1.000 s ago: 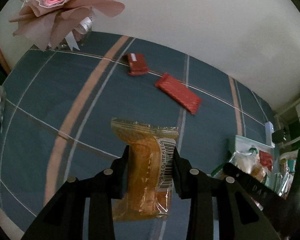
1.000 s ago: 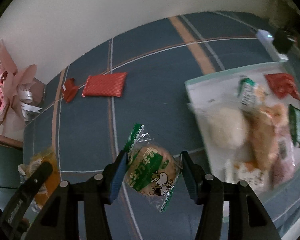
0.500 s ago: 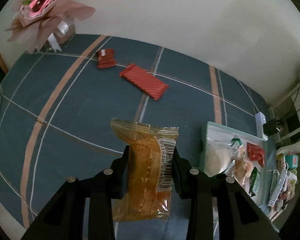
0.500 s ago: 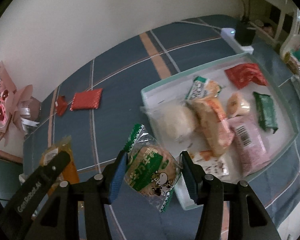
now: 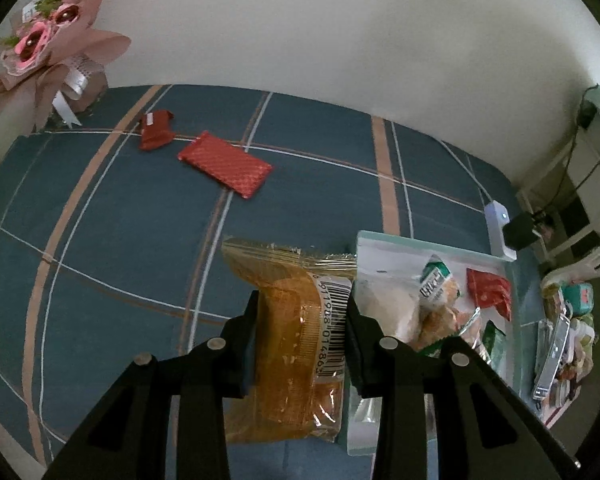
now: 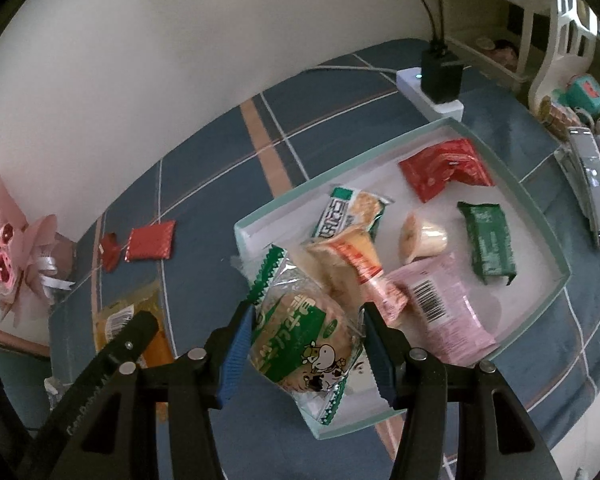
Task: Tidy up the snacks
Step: 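Carry both packets over the white tray and open both tools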
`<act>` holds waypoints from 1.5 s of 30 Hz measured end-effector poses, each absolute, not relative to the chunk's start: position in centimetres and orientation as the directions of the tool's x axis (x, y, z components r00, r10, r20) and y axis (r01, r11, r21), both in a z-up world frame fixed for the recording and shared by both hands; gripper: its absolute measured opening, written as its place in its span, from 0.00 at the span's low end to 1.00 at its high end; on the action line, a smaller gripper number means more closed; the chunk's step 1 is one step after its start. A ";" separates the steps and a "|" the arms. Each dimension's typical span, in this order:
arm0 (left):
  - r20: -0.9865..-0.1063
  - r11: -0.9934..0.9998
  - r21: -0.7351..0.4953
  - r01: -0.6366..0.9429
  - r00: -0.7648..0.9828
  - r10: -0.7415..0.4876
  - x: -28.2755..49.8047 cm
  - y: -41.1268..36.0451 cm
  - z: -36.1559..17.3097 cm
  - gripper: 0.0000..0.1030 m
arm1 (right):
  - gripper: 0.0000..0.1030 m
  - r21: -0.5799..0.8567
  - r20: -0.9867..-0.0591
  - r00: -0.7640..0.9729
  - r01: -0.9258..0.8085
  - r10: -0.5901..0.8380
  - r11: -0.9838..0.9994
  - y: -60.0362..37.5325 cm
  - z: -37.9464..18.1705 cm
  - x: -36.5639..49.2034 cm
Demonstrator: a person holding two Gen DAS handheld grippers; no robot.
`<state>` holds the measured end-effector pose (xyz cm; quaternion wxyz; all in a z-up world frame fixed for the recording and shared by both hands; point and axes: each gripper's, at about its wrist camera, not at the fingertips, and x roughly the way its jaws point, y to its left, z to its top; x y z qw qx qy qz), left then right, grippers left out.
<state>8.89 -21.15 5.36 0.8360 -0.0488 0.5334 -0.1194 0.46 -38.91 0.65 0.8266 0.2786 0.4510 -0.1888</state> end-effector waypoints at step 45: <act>-0.922 0.884 -0.256 0.391 0.177 -0.345 5.3 -32.1 -1.3 0.42 | 0.64 0.313 -0.908 0.414 0.768 -0.061 0.559 -51.1 -4.3 -2.4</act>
